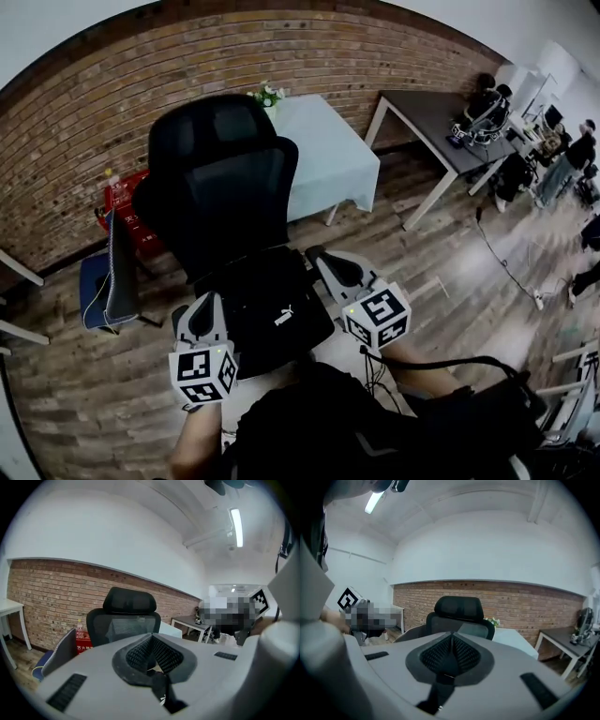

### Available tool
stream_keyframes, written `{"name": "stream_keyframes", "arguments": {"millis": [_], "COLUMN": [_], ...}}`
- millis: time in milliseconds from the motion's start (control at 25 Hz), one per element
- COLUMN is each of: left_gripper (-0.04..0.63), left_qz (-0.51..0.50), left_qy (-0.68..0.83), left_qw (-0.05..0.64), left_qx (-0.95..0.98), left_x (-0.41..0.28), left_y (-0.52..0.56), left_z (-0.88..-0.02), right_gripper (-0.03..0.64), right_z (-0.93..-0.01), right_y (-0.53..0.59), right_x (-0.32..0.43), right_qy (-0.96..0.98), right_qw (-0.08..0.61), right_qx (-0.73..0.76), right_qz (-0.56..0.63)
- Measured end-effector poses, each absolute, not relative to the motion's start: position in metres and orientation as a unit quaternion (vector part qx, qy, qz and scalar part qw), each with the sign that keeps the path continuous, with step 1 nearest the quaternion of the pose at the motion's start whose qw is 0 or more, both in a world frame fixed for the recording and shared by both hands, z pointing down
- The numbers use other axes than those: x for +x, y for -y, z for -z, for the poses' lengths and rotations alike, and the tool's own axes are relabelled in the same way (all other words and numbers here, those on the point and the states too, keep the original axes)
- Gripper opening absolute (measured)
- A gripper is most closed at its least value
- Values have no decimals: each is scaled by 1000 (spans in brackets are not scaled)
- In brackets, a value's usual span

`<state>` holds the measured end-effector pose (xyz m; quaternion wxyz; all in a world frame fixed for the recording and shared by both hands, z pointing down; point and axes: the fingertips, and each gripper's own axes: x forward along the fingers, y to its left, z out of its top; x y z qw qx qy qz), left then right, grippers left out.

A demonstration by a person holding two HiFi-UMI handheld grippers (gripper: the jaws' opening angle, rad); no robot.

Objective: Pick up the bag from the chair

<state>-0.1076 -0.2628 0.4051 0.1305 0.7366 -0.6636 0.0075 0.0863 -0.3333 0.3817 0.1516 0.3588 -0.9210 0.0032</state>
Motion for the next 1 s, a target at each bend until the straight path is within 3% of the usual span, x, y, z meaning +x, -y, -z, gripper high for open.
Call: {"name": "stream_keyframes", "arguments": {"millis": [360, 400, 520, 920, 1000], "left_gripper": [11, 11, 11, 12, 55], "left_qz": [-72, -76, -85, -157, -188], "left_qy": [683, 683, 684, 663, 643], "left_qw": [149, 150, 153, 205, 220], "left_qx": [711, 711, 708, 703, 709], "left_x": [-93, -90, -88, -110, -111], "left_y": [314, 318, 330, 361, 360], "left_z": [-441, -446, -462, -525, -549], "right_gripper": [14, 27, 152, 187, 199], "right_z": [-402, -405, -423, -498, -517], "right_y": [394, 399, 409, 448, 446], "right_x": [88, 87, 79, 38, 32], "right_qy": [949, 952, 960, 960, 956], "right_qw": [160, 161, 171, 234, 252], "right_qx": [271, 261, 221, 149, 139], "right_qz": [-5, -5, -12, -35, -49]}}
